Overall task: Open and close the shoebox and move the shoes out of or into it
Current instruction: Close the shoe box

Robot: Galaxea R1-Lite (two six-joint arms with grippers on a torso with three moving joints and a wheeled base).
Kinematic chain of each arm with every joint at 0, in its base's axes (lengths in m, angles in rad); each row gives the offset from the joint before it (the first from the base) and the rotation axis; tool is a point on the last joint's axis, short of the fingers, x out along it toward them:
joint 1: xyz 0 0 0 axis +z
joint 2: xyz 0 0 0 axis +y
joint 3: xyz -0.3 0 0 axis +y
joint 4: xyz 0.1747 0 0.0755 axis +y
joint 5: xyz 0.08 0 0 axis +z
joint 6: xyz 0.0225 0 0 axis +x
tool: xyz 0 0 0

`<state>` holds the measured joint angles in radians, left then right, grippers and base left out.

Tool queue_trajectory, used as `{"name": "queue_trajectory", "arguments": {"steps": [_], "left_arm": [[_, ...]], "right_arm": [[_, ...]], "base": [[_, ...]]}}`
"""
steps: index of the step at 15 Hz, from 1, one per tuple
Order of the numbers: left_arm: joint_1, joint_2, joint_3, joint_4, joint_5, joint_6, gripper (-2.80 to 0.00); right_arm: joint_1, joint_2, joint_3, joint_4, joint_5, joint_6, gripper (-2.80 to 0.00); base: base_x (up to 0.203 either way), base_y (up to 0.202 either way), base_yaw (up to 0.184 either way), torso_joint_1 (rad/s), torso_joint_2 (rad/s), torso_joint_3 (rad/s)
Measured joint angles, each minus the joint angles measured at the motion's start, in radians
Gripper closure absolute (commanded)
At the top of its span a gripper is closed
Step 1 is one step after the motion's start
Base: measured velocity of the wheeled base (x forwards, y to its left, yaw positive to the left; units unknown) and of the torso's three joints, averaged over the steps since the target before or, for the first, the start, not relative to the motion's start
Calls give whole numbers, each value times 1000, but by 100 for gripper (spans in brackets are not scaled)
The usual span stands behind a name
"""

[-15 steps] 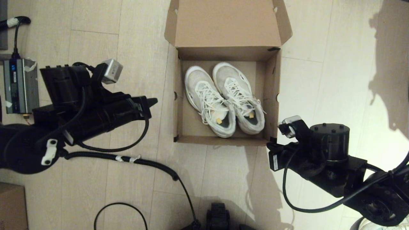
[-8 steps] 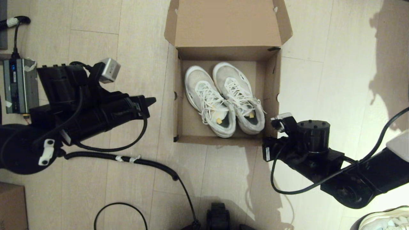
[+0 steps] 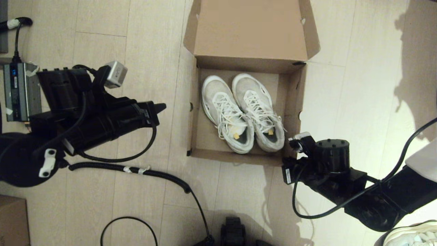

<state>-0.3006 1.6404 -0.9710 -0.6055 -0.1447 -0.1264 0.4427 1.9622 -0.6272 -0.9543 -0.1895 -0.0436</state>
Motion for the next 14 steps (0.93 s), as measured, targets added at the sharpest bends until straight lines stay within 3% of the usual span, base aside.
{"name": "queue_trajectory", "arguments": {"steps": [7, 10, 14], "left_arm": [[0, 59, -116, 38, -11, 1, 0], [2, 160, -227, 38, -17, -1, 0], [18, 339, -460, 35, -18, -3, 0]], "right_arm": [[35, -49, 223, -51, 48, 1, 0], [38, -102, 194, -47, 81, 1, 0], [40, -180, 90, 53, 86, 2, 0]], "base": [[0, 0, 0, 0, 0, 0], [0, 0, 0, 0, 0, 0], [0, 0, 0, 0, 0, 0]]}}
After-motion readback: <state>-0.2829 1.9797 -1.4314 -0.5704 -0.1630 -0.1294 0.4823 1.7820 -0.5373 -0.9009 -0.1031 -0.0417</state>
